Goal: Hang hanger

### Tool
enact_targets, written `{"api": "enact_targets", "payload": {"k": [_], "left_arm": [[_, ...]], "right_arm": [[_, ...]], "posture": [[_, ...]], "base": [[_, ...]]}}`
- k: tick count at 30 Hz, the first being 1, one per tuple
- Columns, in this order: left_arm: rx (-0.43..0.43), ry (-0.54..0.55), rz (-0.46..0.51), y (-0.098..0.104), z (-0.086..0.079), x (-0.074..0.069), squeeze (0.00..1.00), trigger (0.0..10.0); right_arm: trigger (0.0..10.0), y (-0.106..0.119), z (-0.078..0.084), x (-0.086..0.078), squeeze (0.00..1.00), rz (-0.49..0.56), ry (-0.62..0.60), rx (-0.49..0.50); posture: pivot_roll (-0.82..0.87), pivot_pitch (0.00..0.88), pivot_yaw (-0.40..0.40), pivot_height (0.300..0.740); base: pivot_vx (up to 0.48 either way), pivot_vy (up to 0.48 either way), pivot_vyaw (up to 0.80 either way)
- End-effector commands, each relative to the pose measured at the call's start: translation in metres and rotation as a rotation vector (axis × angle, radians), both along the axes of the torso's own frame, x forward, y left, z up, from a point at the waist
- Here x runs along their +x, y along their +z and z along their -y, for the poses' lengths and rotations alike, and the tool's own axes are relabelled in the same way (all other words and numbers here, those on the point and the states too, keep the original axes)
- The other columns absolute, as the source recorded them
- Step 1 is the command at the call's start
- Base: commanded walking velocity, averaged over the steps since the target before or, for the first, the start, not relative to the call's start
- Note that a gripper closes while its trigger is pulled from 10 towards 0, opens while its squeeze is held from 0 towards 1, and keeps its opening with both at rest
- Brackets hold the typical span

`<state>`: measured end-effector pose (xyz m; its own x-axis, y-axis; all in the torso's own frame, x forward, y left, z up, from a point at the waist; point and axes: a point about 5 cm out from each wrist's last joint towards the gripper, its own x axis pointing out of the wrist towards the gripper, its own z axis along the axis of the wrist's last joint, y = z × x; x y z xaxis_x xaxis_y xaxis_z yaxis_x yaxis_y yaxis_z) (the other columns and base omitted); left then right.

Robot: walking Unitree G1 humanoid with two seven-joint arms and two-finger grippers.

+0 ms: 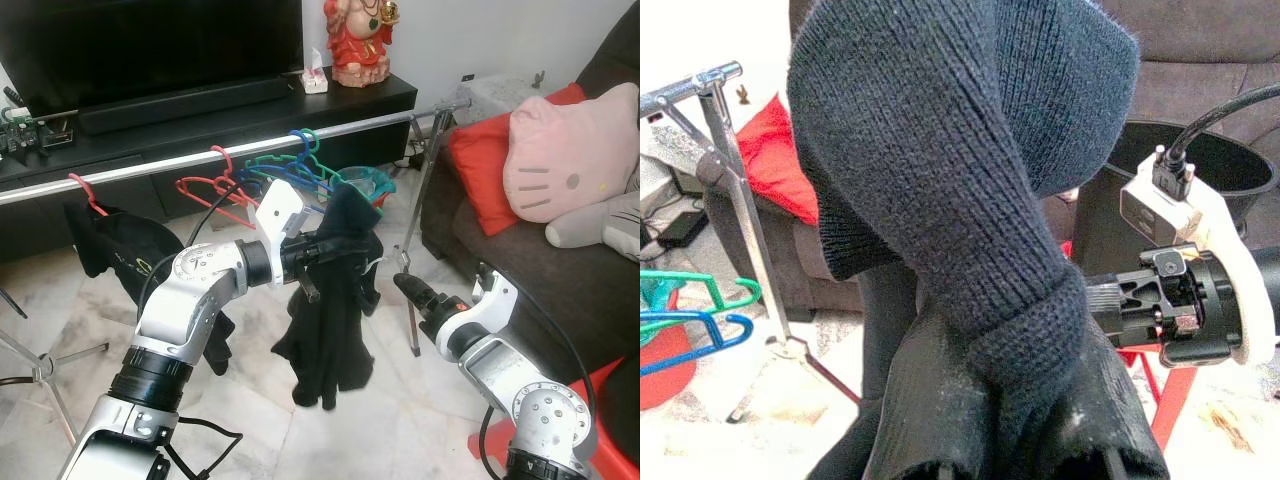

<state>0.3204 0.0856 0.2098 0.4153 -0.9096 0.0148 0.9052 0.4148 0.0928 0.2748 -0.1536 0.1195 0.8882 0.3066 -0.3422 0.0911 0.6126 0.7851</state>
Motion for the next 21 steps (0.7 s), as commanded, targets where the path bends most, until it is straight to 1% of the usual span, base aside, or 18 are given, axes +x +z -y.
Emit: {"api": "enact_targets", "payload": {"k": [1,11,12,13,14,15,16,18,19,20,21], "left_arm": [[-0.009,-0.023,0.048,0.014,0.002,0.000,0.00,10.0],[-0.009,-0.023,0.048,0.014,0.002,0.000,0.00,10.0],[-0.006,-0.029,0.048,0.014,0.001,0.000,0.00,10.0],[-0.031,0.053,0.043,0.009,-0.002,0.002,0.00,10.0],[-0.050,0.119,0.039,0.004,-0.006,0.004,0.00,10.0],[-0.064,0.167,0.035,0.001,-0.008,0.005,0.00,10.0],[-0.073,0.197,0.032,-0.001,-0.010,0.005,0.00,10.0],[-0.075,0.202,0.032,-0.002,-0.010,0.005,0.00,10.0],[-0.066,0.223,0.032,-0.005,-0.012,0.005,0.00,10.0],[-0.066,0.223,0.032,-0.005,-0.012,0.005,0.00,10.0],[-0.056,0.239,0.031,-0.008,-0.014,0.005,0.00,10.0]], "right_arm": [[10.0,0.009,-0.039,0.002,0.00,0.028,0.022,0.187],[10.0,0.009,-0.039,0.002,0.00,0.028,0.022,0.187],[10.0,0.012,-0.041,0.001,0.00,0.003,0.000,0.213],[10.0,0.008,-0.017,0.006,0.00,0.000,-0.060,-0.121],[10.0,0.006,0.002,0.008,0.00,0.013,-0.093,-0.384],[10.0,0.004,0.013,0.009,0.00,0.026,-0.100,-0.563],[10.0,0.001,0.019,0.008,0.00,0.028,-0.089,-0.661],[10.0,-0.001,0.019,0.008,0.00,0.025,-0.079,-0.672],[10.0,-0.004,0.019,0.007,0.00,0.028,-0.055,-0.711],[10.0,-0.004,0.019,0.007,0.00,0.028,-0.055,-0.711],[10.0,-0.003,0.021,0.008,0.00,0.055,-0.055,-0.744]], "posture": [[-0.06,0.000,0.028,0.740],[-0.06,0.000,0.028,0.740],[-0.06,0.000,0.028,0.740],[-0.06,0.000,0.019,0.740],[-0.06,0.000,0.018,0.740],[-0.06,0.000,0.018,0.740],[-0.06,0.000,0.014,0.740],[-0.06,0.000,0.014,0.740],[-0.06,0.000,0.014,0.740],[-0.06,0.000,0.014,0.740],[-0.06,0.000,0.013,0.740]], "base": [[0.000,0.000,0.00],[0.000,0.000,0.00],[0.000,0.000,0.00],[0.000,0.000,0.00],[0.000,0.000,0.00],[0.000,0.000,0.00],[0.000,0.000,0.00],[0.000,0.000,0.00],[0.000,0.000,0.00],[0.000,0.000,0.00],[0.000,0.000,0.00]]}}
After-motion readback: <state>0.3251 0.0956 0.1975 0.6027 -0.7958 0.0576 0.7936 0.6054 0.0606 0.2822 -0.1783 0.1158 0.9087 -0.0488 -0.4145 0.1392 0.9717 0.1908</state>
